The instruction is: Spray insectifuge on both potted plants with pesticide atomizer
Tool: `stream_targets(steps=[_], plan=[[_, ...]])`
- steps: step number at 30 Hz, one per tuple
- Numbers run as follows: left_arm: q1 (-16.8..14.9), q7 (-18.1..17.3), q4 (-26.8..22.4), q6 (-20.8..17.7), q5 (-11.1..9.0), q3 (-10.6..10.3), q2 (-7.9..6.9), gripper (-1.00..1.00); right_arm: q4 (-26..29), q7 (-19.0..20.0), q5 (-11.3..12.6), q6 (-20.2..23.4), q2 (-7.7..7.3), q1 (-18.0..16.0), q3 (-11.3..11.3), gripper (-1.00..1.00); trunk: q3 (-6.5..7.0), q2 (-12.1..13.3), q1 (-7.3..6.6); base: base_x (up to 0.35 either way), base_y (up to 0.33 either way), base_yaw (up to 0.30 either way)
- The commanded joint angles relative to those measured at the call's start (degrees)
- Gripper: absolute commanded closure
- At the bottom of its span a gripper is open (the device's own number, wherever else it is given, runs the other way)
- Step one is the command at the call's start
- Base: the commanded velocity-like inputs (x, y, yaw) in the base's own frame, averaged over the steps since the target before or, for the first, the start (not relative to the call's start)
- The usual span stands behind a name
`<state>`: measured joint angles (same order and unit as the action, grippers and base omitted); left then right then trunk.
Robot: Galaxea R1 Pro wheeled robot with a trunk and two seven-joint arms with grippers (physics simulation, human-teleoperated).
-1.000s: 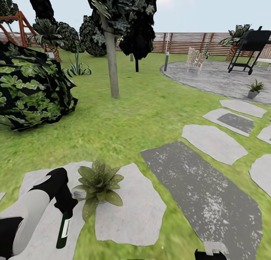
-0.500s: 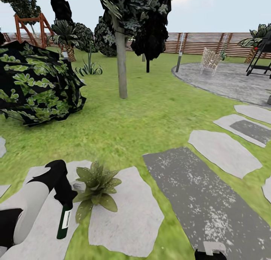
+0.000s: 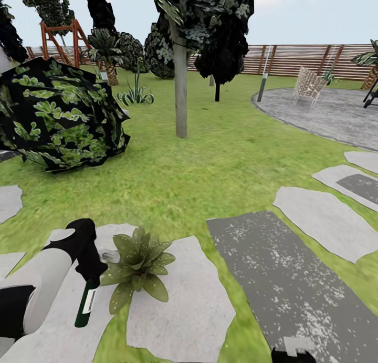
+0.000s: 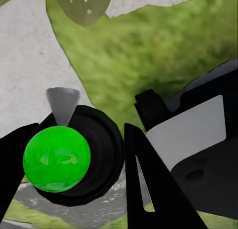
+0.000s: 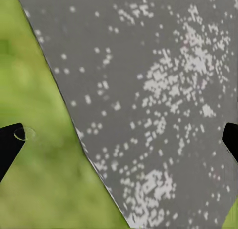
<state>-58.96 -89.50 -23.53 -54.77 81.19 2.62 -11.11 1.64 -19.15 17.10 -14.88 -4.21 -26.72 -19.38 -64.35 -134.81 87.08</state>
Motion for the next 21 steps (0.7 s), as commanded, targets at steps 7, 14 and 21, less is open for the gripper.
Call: stream_targets(steps=[7,14,21], plan=[[-0.1,-0.5,0.0,-0.9,0.6,0.3,0.04,1.0,0.0,0.0,0.6,-0.1,-0.04,0.0,-0.5,-1.0,-0.05,0.0,-0.01,0.0,-0.258,0.026],[0.0,-0.5,0.0,-0.9,0.7,0.3,0.04,1.0,0.0,0.0,0.6,-0.1,-0.01,0.0,-0.5,-1.0,-0.05,0.0,-0.01,-0.009,-0.269,0.036],[0.1,-0.5,0.0,-0.9,0.8,0.3,0.0,1.0,0.0,-0.1,0.6,-0.1,-0.01,0.0,-0.5,-1.0,-0.05,0.0,-0.01,-0.107,-0.269,0.258]])
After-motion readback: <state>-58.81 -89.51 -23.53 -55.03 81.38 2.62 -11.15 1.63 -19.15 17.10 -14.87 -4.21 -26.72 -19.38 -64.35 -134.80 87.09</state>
